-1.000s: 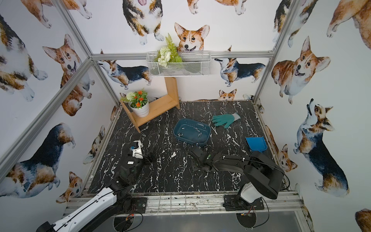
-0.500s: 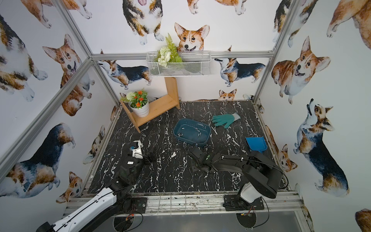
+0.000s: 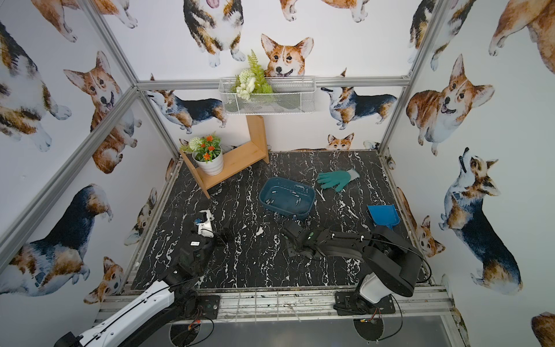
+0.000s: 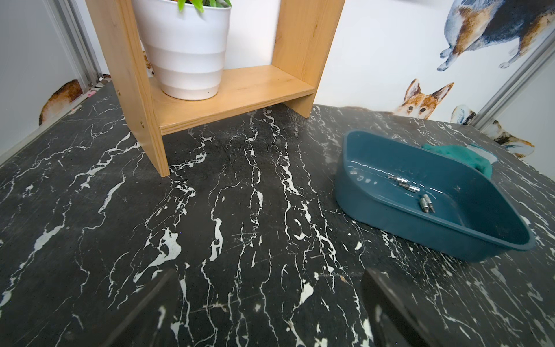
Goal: Put the bit on the desktop into the storage box
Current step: Pick up the screwdriver bit from the center of the board.
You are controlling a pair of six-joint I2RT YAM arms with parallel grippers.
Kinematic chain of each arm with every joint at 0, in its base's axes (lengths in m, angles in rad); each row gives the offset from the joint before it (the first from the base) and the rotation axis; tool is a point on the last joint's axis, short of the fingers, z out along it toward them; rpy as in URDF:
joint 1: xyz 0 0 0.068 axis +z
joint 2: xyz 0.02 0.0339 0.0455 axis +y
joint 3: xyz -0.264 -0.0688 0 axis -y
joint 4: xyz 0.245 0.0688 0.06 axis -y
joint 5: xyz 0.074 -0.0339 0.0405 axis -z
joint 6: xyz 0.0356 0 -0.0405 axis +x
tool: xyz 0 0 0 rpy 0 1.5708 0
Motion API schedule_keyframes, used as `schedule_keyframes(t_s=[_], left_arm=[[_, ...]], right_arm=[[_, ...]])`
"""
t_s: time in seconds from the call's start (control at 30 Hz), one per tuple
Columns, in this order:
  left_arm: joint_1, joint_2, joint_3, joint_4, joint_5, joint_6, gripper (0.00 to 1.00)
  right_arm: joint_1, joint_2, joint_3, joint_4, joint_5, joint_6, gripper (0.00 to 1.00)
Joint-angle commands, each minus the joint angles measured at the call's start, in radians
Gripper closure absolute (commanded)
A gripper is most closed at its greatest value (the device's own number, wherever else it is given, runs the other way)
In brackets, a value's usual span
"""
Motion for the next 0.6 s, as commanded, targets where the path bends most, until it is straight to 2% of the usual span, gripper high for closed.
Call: schedule_keyframes(t_s=[0.0,0.57], left_arm=[[0.000,0.002,0.004,0.020,-0.006,-0.004,0.00],[0.000,0.003,0.004,0.022,-0.006,-0.004,0.00]], right_arm=[[0.001,0.007,0.004,-0.070,0.023,0.004,0.75],[0.008,-0.010,0.012,-0.077,0.023,0.005,0.84]])
